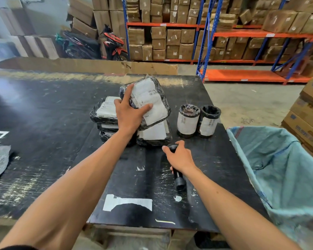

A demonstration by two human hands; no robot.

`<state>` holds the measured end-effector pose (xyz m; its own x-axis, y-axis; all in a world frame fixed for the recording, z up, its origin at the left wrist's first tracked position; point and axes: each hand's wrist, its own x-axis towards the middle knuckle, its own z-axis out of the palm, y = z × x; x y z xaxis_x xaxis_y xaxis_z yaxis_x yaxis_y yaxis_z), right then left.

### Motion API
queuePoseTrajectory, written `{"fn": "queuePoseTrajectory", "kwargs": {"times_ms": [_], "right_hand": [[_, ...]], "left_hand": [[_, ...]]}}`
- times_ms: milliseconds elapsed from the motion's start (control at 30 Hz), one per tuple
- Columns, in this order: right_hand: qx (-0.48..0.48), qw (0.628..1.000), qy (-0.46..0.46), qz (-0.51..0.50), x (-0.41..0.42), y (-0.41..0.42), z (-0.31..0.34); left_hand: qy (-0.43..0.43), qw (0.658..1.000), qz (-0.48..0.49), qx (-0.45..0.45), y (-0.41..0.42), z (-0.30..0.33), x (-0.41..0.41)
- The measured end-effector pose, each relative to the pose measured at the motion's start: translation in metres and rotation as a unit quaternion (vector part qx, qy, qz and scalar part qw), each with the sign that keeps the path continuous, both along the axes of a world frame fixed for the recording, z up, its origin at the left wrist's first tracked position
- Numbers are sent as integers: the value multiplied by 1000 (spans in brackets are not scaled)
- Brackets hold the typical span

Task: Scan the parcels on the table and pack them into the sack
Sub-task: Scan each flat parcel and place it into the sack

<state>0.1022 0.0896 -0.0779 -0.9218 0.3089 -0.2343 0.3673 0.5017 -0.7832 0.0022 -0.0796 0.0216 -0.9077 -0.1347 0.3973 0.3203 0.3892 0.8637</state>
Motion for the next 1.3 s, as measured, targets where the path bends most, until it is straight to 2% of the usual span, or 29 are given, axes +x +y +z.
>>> {"fn": "queuePoseTrajectory", "kwargs": {"times_ms": [133, 267, 333, 400, 467, 533, 600, 833, 933, 1067, 1167, 1300], "right_hand": [[31, 999, -40, 2, -4, 0, -11], [166, 982, -81, 36, -3, 8, 10], [196, 979, -54, 32, -1, 22, 29], [151, 988, 15, 6, 0, 45, 44], [63, 993, 100, -27, -2, 73, 56], [-2, 984, 169, -55, -5, 100, 68], [-29, 974, 213, -68, -7, 125, 80], [-80, 969, 230, -37, 3, 215, 82], [-57, 966, 250, -27, 19, 254, 77], [-56, 969, 233, -62, 34, 319, 53], [-72, 970, 203, -110, 47, 366, 26], [-85, 975, 150, -138, 63, 417, -18]], "left_hand": [[-4, 999, -30, -25, -2, -8, 6], [-8, 998, -56, -33, 6, -12, 6], [-7, 997, -74, -29, 13, -12, 5], [-5, 996, -89, -25, 24, -10, 3], [-6, 993, -114, -12, 39, -8, 3], [-10, 989, -147, -5, 58, -8, 3], [-14, 984, -178, -19, 81, -7, 4], [-55, 953, -297, -27, 187, -10, 14], [-83, 933, -349, -17, 234, -17, 21], [-138, 904, -403, 18, 299, -31, 37], [-179, 896, -406, -37, 342, -57, 50], [-183, 905, -329, -197, 379, -112, 55]]}}
